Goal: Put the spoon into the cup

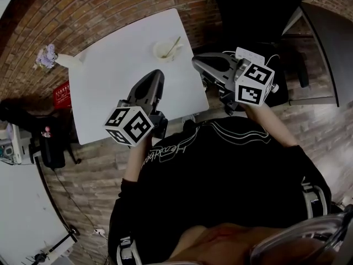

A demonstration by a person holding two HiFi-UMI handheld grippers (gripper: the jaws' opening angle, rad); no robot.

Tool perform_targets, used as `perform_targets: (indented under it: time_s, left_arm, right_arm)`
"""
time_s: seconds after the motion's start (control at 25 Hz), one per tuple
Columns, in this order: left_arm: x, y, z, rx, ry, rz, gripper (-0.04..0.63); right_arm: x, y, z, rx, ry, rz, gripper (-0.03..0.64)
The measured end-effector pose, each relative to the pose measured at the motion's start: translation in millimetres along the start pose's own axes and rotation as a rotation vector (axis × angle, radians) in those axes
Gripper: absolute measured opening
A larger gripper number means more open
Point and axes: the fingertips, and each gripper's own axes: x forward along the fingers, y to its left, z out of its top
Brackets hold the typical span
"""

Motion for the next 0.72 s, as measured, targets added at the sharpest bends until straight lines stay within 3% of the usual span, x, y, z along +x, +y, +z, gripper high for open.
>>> perform_targets:
  time_s: [0.72]
  left_arm:
    - [11, -21, 7, 0.055, 0.026, -0.036, 0.005]
  right_arm:
    - [-17, -1, 14, -0.018, -0.040, -0.005, -0.003]
